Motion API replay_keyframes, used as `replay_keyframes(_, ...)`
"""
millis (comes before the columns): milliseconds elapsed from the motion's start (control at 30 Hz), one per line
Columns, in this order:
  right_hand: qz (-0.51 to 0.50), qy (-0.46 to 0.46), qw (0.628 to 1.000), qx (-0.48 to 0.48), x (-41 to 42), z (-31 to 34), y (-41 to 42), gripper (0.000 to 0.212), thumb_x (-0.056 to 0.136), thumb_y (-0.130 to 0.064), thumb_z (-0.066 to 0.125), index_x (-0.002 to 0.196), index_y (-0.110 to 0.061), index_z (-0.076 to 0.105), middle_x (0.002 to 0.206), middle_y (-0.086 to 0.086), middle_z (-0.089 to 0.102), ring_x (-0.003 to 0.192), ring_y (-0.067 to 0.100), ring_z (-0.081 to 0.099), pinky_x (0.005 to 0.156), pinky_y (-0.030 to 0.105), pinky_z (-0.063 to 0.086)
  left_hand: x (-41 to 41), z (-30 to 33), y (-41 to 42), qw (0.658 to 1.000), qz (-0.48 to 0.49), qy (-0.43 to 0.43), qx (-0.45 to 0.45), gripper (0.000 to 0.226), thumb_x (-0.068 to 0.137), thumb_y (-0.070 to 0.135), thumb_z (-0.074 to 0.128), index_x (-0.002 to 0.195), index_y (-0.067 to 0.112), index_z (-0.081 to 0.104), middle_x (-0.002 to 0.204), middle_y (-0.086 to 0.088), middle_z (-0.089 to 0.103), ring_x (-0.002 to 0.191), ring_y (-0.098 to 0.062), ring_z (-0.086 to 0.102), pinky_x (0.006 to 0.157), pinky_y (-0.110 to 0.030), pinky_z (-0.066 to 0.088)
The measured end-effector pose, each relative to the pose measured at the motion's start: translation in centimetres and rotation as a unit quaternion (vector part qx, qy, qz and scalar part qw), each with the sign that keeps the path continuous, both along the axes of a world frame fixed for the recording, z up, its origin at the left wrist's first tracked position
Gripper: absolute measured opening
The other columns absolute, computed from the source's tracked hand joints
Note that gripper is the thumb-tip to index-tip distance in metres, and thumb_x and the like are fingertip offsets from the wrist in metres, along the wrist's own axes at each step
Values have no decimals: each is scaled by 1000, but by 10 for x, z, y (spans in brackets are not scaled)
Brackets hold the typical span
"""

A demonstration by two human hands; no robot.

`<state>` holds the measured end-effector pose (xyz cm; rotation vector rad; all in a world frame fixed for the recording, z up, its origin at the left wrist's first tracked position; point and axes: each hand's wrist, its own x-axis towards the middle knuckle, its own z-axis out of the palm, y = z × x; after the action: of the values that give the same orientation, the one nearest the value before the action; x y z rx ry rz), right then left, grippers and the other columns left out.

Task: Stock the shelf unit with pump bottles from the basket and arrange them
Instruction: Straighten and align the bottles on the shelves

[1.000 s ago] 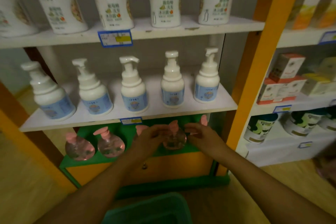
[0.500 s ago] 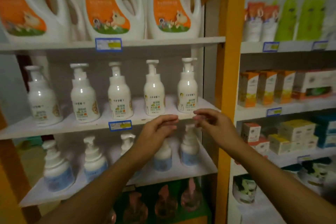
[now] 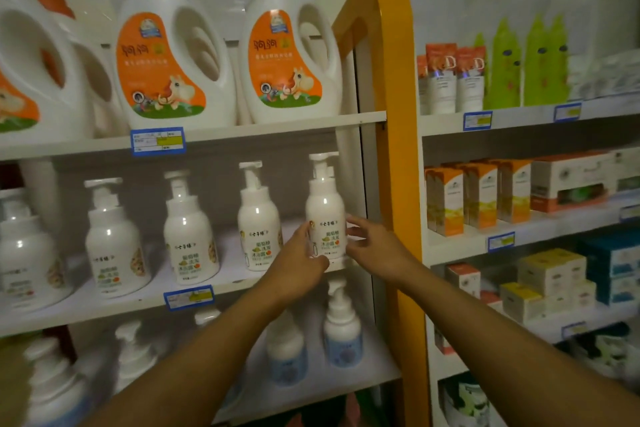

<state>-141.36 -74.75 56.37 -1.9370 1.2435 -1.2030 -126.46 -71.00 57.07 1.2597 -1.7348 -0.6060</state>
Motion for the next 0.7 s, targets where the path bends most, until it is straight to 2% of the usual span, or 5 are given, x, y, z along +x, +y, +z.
replay_keyframes(167,-13,7,1000,-7,0,-4,-7,58,87,-15,62,138,-25,38,139,1,51,125,21,52,96,37,48,8,-1,-5,1000,-9,-21,16,58,84,2,51,124,42,38,130,12,49,128,-15,46,105,-45,43)
replay_keyframes(367,-7,10,1000,-15,0,-6,-7,59,86,-12,61,138,-25,38,140,2,51,125,23,52,95,37,48,14,-3,-12,999,-13,-4,29,61,86,6,54,136,37,36,141,10,46,130,-17,45,104,-47,44)
replay_keyframes(467,2,2,1000,-21,-2,-6,-1,59,89,-12,58,141,-26,34,142,1,47,126,22,51,94,32,47,11,-9,-6,1000,-18,0,17,63,87,4,53,137,36,33,136,12,45,124,-10,47,105,-36,42)
replay_keyframes(533,-2,-27,999,-40,-5,-8,6,61,90,-13,56,143,-27,30,144,-1,45,126,20,49,91,27,45,9,-15,3,999,8,25,-21,60,90,3,50,140,28,31,129,14,43,118,-6,46,96,-24,42)
replay_keyframes(700,-24,-101,990,-92,-15,-33,25,45,90,-11,55,131,-29,48,130,-7,50,107,6,54,86,20,48,19,-51,21,989,55,117,-66,35,90,1,51,119,20,52,114,3,61,99,-7,61,79,-10,49)
